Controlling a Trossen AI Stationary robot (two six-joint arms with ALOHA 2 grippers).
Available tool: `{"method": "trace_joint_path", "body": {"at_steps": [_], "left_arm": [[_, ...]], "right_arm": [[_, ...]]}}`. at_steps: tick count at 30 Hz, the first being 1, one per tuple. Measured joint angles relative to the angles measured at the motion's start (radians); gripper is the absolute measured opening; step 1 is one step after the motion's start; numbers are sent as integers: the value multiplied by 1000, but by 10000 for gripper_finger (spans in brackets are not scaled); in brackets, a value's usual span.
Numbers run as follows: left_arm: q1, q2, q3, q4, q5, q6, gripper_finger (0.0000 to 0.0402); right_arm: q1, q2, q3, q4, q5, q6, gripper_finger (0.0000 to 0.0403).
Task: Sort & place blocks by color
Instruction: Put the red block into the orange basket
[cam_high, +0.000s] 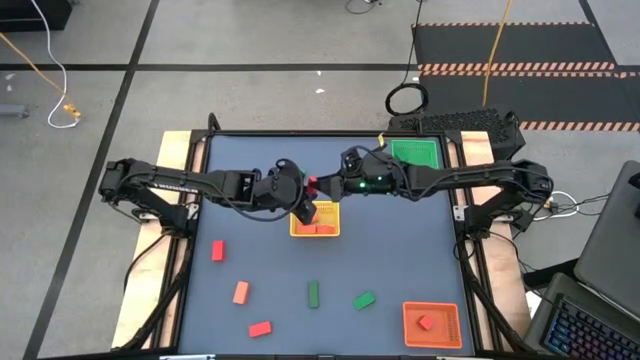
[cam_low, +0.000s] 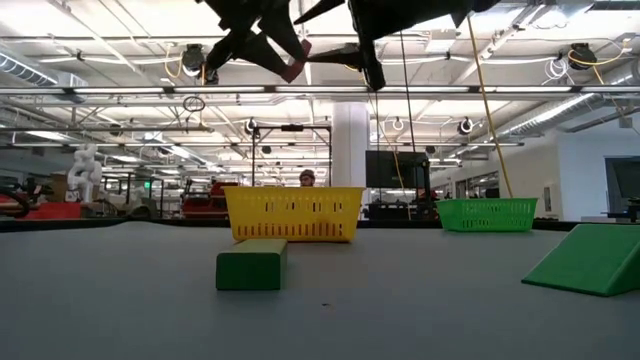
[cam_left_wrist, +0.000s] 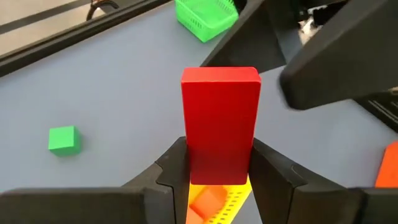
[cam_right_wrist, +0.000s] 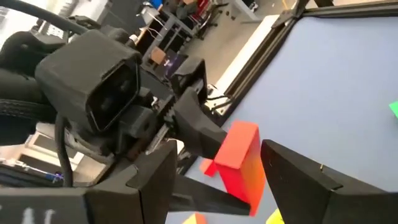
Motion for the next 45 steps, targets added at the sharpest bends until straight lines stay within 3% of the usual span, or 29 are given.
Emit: {"method": "trace_joint_path", "body": {"at_steps": [16, 23, 30, 38, 45], "left_arm": [[1, 1, 0, 57, 103, 157, 133], [-5, 1, -1, 59, 111, 173, 161], [-7, -28, 0, 50, 151, 162, 206], [-2, -90, 0, -41, 150, 67, 217], [4, -110, 1, -223, 160, -198, 218]], "right_arm": [[1, 9, 3, -104, -30, 7, 131], [-5, -6, 0, -130, -30, -28, 48], [-12, -84, -1, -170, -26, -119, 47], [-5, -292, -1, -498, -205, -249, 47], [47, -512, -1, -912, -387, -256, 47]]}}
